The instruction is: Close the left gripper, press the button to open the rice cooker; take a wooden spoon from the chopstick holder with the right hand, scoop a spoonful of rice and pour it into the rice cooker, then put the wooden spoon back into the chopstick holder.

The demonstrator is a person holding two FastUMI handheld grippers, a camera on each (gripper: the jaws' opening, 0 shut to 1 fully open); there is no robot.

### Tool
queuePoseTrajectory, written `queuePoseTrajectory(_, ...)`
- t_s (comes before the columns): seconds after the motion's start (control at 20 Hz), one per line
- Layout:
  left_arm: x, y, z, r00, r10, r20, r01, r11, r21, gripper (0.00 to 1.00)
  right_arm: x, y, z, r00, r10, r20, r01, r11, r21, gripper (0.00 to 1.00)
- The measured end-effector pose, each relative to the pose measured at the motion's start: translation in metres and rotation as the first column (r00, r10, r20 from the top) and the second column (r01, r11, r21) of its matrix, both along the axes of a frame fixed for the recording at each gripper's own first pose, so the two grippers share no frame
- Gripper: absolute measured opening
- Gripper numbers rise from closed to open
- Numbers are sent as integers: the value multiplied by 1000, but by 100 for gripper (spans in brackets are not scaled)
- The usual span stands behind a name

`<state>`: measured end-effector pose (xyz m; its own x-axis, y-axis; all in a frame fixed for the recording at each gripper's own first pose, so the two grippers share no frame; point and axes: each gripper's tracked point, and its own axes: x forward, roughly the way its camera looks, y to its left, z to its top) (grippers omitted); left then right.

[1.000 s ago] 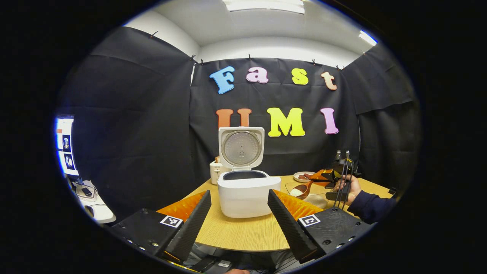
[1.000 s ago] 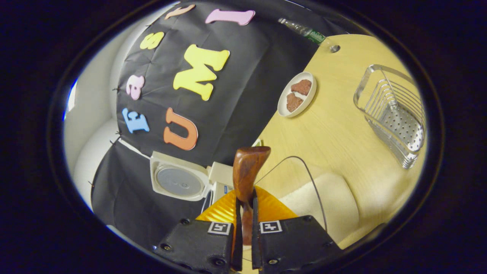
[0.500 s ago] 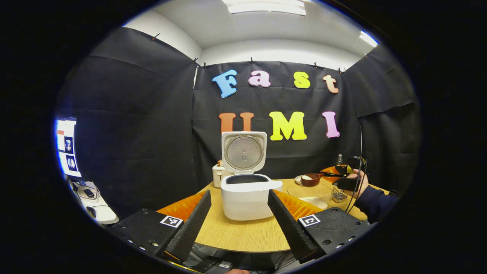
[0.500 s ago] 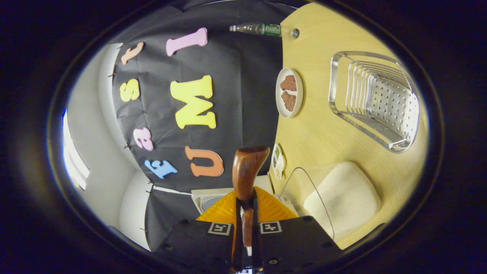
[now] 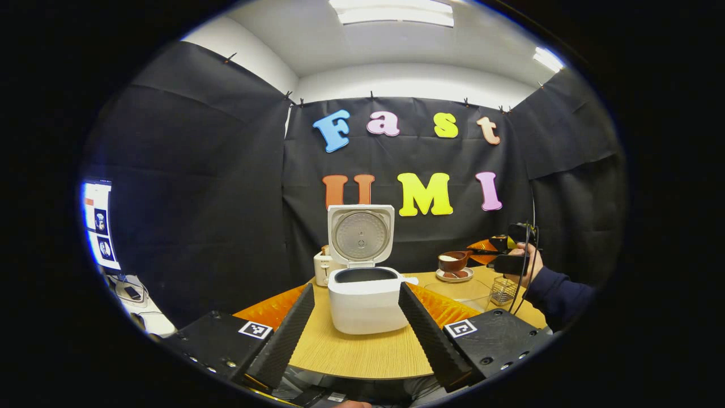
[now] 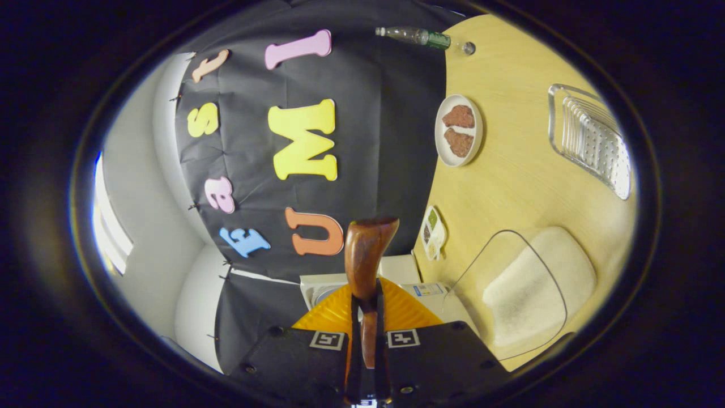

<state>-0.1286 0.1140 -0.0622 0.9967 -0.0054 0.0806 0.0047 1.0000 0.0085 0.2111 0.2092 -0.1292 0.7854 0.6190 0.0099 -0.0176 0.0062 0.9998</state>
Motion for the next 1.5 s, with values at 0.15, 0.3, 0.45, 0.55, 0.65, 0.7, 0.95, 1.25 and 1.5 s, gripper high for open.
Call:
queuePoseTrajectory(0.15, 3, 11, 1, 1000, 9, -6, -9, 1000, -3, 95, 13, 22, 16, 1000, 0, 20, 1, 1000, -20, 14)
queuePoseTrajectory(0.3, 8, 20, -7, 999, 16, -28, -17, 1000, -11, 95, 29, 49, 32, 998, 8, 60, -3, 997, -82, 14)
queuePoseTrajectory(0.45, 12, 29, -8, 999, 24, -37, -24, 1000, -14, 95, 37, 77, 34, 997, 42, 67, -33, 991, -132, 14)
queuePoseTrajectory(0.55, 17, 29, -8, 999, 26, -39, -27, 999, -21, 95, 44, 96, 32, 996, 57, 61, -46, 985, -165, 14)
queuePoseTrajectory(0.65, 21, 31, -7, 999, 23, -49, -25, 999, -34, 95, 51, 119, 30, 994, 90, 56, -79, 980, -183, 14)
queuePoseTrajectory(0.7, 22, 31, -5, 998, 25, -54, -27, 999, -38, 95, 54, 128, 30, 993, 101, 59, -88, 977, -195, 14)
queuePoseTrajectory(0.95, 29, 37, 2, 997, 42, -62, -44, 998, -37, 95, 68, 171, 35, 984, 148, 101, -108, 940, -324, 14)
queuePoseTrajectory(1.25, 42, 37, 15, 997, 46, -55, -48, 998, -38, 95, 77, 209, 49, 955, 210, 208, -66, 839, -541, 14)
queuePoseTrajectory(1.5, 52, 40, 14, 996, 48, -73, -50, 999, -21, 95, 72, 227, 66, 892, 278, 355, 58, 709, -702, 14)
